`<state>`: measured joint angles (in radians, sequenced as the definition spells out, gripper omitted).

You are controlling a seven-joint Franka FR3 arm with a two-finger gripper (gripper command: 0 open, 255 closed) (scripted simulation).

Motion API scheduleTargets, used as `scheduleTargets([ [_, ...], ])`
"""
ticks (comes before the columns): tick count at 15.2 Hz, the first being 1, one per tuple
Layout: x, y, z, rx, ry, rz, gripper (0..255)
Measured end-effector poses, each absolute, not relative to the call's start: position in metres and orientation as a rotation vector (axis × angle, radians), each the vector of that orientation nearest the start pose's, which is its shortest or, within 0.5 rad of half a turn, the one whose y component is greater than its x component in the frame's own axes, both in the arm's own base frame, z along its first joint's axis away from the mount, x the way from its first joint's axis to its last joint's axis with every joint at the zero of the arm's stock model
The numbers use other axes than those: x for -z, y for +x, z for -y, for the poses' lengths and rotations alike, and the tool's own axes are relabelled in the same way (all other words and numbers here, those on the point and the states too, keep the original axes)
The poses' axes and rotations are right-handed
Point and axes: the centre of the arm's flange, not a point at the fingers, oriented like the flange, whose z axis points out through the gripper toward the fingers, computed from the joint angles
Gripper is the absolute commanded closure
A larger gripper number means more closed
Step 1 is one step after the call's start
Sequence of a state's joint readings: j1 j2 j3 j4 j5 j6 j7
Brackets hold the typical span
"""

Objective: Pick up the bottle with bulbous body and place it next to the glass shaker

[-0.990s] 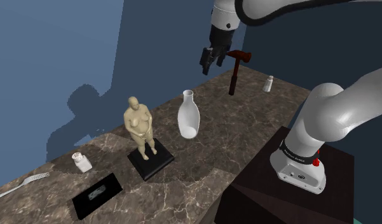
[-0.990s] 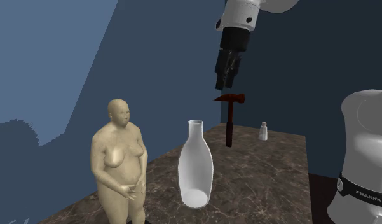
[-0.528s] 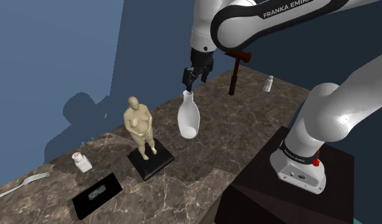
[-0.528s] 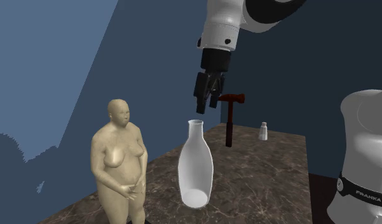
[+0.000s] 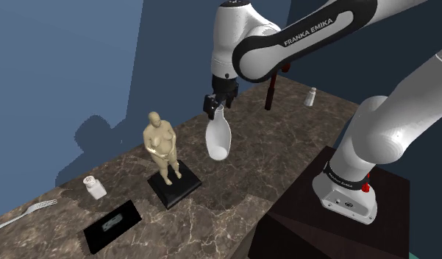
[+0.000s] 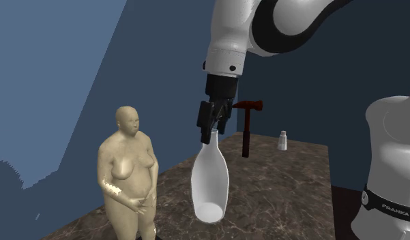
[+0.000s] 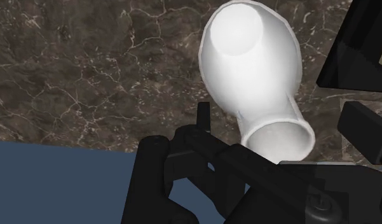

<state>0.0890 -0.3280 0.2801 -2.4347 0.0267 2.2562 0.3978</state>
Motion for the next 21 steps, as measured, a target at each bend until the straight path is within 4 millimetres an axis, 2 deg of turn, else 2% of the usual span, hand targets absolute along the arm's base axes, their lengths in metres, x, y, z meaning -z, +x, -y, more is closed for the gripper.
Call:
scheduleTargets([
  [3,-0.4228,0.4232,-0.1662,0.241,-3.143,-0.082,0],
  [8,-0.4207,0.4237,-0.1661,0.242,-3.143,-0.082,0],
  [9,-0.4207,0.4237,-0.1661,0.242,-3.143,-0.082,255],
  [19,-0.4212,0.4239,-0.1663,0.245,-3.142,-0.082,255],
  [21,-0.4272,0.4238,-0.1660,0.242,-3.143,-0.082,255],
])
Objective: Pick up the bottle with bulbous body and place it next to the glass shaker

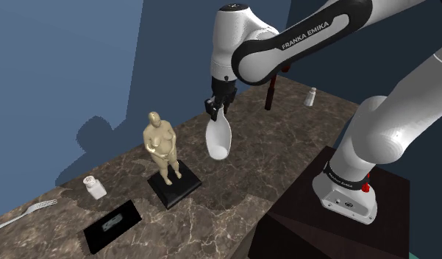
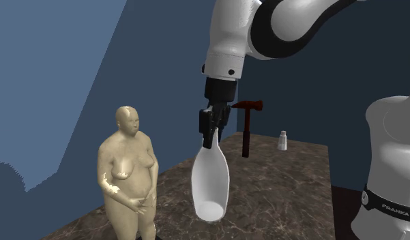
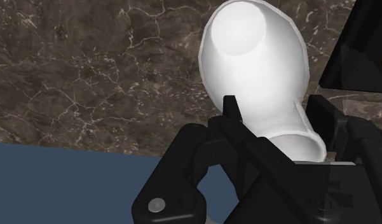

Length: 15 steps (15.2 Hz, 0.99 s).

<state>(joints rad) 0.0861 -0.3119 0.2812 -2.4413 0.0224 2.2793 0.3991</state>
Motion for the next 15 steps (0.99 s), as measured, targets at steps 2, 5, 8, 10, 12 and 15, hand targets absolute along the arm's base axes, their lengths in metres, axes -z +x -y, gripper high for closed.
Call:
scheduleTargets([
  [2,-0.436,0.423,-0.167,0.242,-3.143,-0.082,255],
  [5,-0.452,0.423,-0.166,0.242,-3.143,-0.082,255],
  [8,-0.468,0.424,-0.165,0.242,-3.143,-0.082,255],
  [10,-0.477,0.425,-0.166,0.242,-3.143,-0.082,255],
  [12,-0.489,0.425,-0.166,0.242,-3.143,-0.082,255],
  [15,-0.505,0.423,-0.167,0.242,-3.143,-0.082,255],
])
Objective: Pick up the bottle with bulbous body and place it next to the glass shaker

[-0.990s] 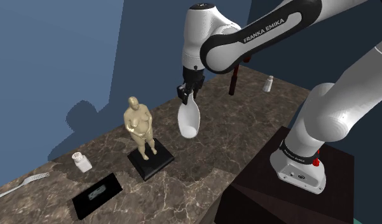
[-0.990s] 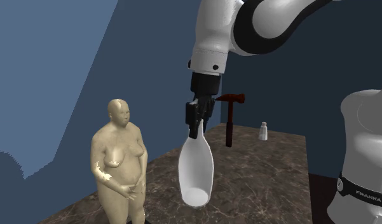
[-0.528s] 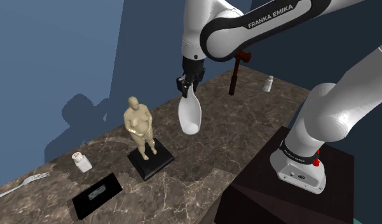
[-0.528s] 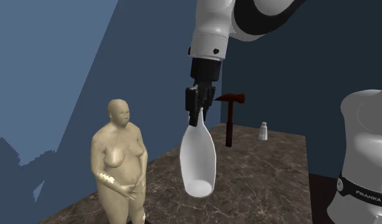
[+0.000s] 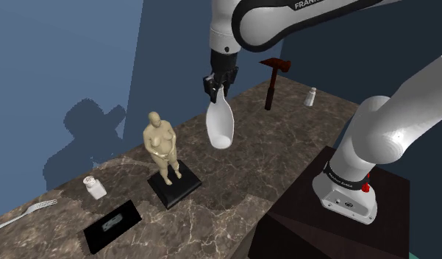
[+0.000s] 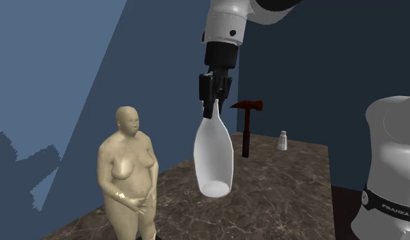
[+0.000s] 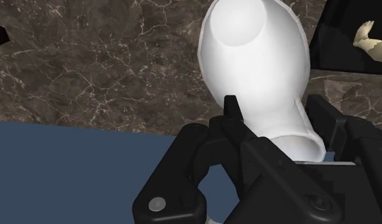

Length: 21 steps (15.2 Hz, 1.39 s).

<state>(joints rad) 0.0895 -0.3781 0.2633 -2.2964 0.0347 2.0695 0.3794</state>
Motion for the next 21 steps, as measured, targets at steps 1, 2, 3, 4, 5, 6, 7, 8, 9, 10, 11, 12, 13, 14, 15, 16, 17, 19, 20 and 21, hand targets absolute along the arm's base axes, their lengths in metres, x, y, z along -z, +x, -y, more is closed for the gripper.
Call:
scheduleTargets([
  [1,-0.510,0.424,-0.166,0.242,-3.143,-0.082,255],
  [2,-0.514,0.424,-0.166,0.242,-3.143,-0.082,255],
  [3,-0.520,0.423,-0.167,0.242,-3.143,-0.082,255],
  [4,-0.525,0.423,-0.166,0.242,-3.143,-0.082,255],
  [5,-0.532,0.423,-0.166,0.242,-3.143,-0.082,255],
  [6,-0.536,0.423,-0.165,0.242,-3.143,-0.082,255],
  [7,-0.541,0.423,-0.166,0.242,-3.143,-0.082,255],
  [8,-0.546,0.424,-0.165,0.242,-3.143,-0.082,255],
  [9,-0.552,0.423,-0.165,0.242,-3.143,-0.082,255],
  [10,-0.557,0.423,-0.165,0.242,-3.143,-0.082,255],
  [11,-0.563,0.424,-0.165,0.242,-3.143,-0.082,255],
  [12,-0.566,0.424,-0.164,0.242,-3.143,-0.082,255],
  [13,-0.573,0.424,-0.165,0.242,-3.143,-0.082,255],
  [14,-0.579,0.423,-0.165,0.242,-3.142,-0.082,255],
  [15,-0.585,0.423,-0.165,0.242,-3.143,-0.082,255],
  [16,-0.589,0.423,-0.166,0.242,-3.143,-0.082,255],
  [17,-0.595,0.424,-0.166,0.242,-3.143,-0.082,255],
  [19,-0.605,0.424,-0.166,0.242,-3.143,-0.082,255],
  [20,-0.610,0.426,-0.166,0.242,-3.143,-0.082,255],
  [21,-0.615,0.424,-0.166,0.242,-3.143,-0.082,255],
])
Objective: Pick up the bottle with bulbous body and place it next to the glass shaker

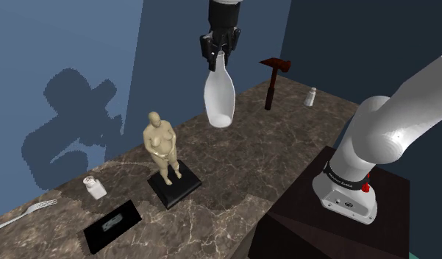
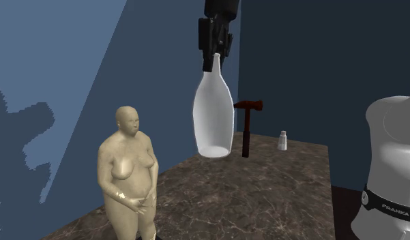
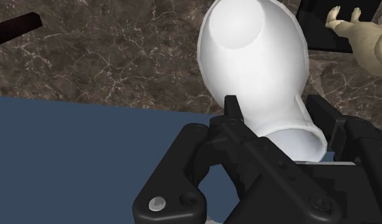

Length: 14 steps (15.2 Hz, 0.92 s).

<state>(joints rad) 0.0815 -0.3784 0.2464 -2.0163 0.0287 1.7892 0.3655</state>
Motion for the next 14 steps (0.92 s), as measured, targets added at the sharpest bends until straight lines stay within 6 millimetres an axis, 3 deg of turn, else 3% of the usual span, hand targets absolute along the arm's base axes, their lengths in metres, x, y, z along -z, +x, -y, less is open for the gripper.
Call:
scheduleTargets([
  [14,-0.689,0.425,-0.167,0.242,-3.143,-0.082,255],
])
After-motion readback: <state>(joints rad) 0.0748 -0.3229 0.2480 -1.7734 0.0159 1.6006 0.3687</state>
